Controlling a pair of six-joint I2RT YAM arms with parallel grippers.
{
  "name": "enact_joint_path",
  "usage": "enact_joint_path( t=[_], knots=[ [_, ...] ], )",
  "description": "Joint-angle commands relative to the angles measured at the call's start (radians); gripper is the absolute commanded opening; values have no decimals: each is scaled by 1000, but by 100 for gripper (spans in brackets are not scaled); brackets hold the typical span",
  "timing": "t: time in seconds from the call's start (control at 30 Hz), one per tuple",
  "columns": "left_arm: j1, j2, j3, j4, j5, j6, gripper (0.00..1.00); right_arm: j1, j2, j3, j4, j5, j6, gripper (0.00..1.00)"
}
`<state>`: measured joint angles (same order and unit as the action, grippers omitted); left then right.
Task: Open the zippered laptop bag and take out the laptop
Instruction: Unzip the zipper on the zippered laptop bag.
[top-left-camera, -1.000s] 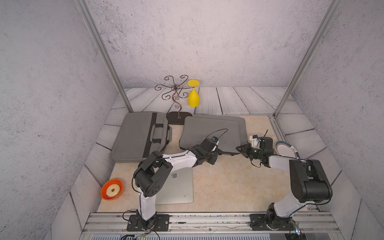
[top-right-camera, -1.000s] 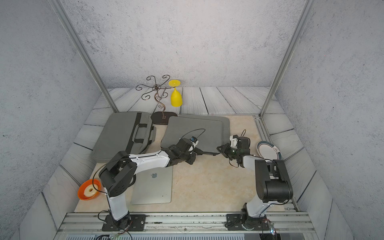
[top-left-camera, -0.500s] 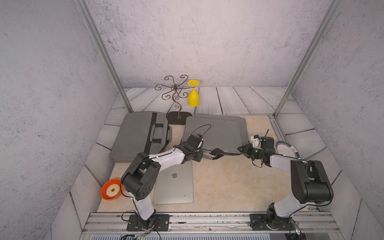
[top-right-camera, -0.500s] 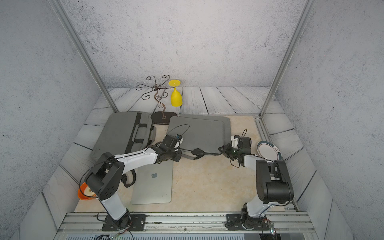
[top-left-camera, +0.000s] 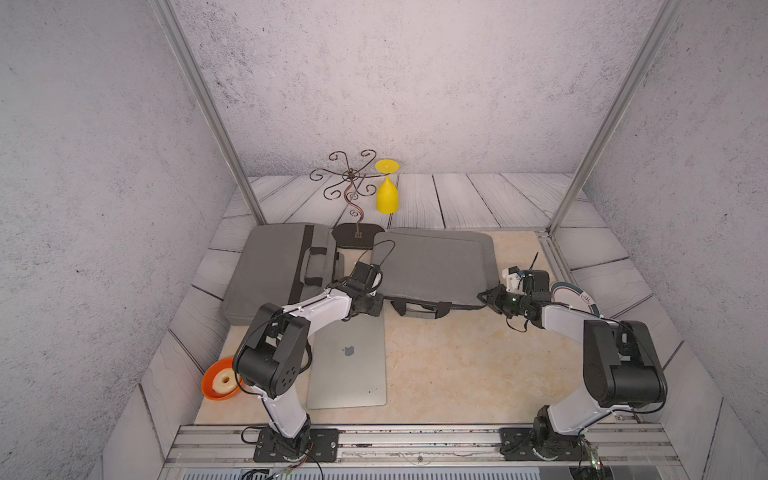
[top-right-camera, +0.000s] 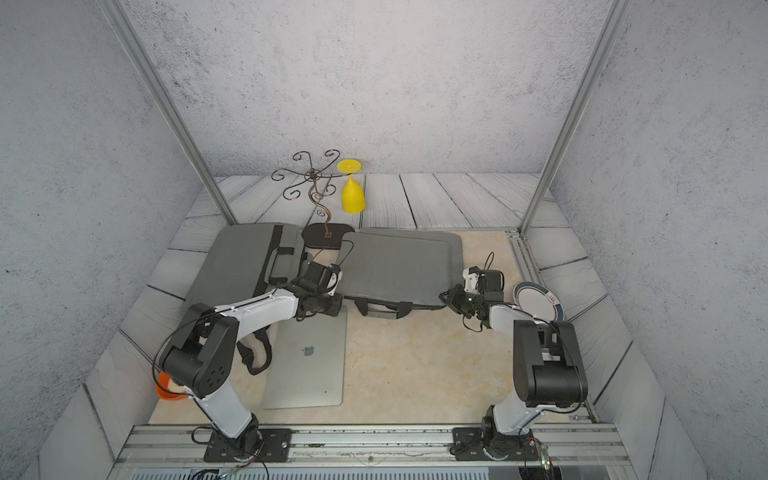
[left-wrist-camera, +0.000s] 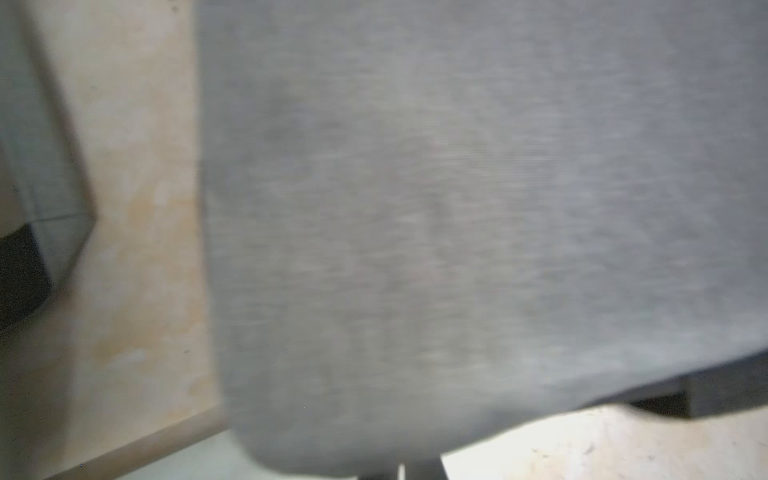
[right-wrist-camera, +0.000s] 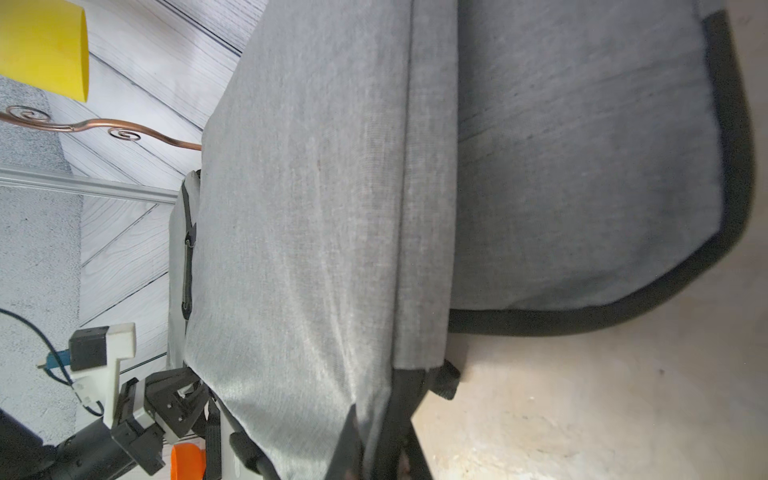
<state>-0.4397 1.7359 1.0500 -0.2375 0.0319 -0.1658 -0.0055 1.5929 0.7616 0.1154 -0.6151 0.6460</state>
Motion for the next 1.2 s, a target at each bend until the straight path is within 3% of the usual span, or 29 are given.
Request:
enact_joint_path(
  t=[0.0, 0.27, 0.5, 0.73, 0.87, 1.03, 1.17],
  knots=[
    [76, 4, 42, -22, -77, 19, 0, -41, -59, 24, -73, 86, -72, 0],
    [145, 102, 186, -113, -63, -16, 0, -43, -59, 53, -152, 58, -134, 0],
    [177, 191, 266, -135, -35, -90, 7, -44, -47, 55, -152, 25, -136, 0],
    [174, 161, 255, -68, 102, -80, 18, -43, -43, 53, -145, 10, -137, 0],
    [176, 114, 246, -113, 223, -83, 31, -43, -36, 58, -135, 3, -132, 0],
    [177, 39, 228, -165, 256, -120, 38, -43, -37, 59, -131, 3, -129, 0],
    [174, -1, 213, -128, 344, -179, 42, -42, -34, 53, -121, 4, -125, 0]
  ],
)
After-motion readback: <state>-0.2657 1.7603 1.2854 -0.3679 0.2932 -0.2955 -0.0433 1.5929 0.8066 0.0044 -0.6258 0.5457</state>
